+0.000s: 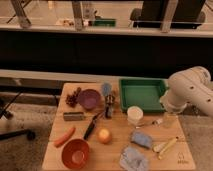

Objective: Place eraser in metal cup

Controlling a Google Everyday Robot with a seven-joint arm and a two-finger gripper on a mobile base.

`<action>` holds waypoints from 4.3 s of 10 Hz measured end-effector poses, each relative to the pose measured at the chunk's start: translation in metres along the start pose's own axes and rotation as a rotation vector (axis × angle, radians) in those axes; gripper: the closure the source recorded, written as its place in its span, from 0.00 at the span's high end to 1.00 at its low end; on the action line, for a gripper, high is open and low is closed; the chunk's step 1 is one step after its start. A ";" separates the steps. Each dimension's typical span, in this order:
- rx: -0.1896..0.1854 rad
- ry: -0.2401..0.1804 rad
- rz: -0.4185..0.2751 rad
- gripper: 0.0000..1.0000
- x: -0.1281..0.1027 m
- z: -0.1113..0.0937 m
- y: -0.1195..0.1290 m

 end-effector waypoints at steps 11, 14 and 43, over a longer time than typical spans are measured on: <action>0.000 0.000 0.000 0.80 0.000 0.000 0.000; 0.000 0.000 0.000 0.80 0.000 0.000 0.000; -0.089 -0.070 0.066 0.80 -0.018 0.058 0.084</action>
